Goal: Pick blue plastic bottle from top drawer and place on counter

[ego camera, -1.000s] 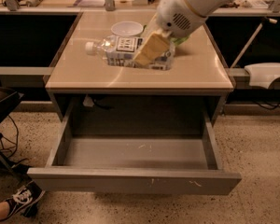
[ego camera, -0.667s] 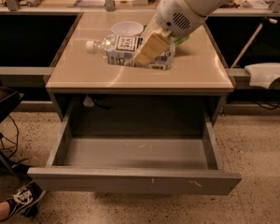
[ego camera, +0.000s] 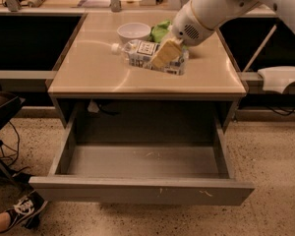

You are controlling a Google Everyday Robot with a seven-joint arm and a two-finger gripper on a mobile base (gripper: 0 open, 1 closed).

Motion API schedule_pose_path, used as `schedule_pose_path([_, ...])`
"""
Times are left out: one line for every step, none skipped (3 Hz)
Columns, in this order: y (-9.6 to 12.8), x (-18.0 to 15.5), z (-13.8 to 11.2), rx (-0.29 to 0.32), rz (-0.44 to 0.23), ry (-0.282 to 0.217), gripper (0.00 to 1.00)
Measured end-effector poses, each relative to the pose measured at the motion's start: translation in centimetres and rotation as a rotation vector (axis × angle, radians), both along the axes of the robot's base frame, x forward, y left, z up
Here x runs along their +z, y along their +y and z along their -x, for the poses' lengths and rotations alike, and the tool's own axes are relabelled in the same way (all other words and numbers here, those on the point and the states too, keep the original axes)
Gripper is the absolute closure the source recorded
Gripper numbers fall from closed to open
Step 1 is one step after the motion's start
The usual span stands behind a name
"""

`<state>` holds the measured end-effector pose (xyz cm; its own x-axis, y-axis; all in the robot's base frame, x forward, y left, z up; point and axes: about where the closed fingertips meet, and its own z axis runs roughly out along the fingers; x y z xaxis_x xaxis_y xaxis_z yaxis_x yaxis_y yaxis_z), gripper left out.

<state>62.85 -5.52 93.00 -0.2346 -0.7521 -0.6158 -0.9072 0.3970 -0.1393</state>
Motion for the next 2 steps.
schedule_pose_path([-1.9,-2.2,-6.1,-0.085,0.005,0.006,1.0])
schedule_pose_path([-3.5,-3.1,-10.0,-0.141,0.01,-0.004,1.0])
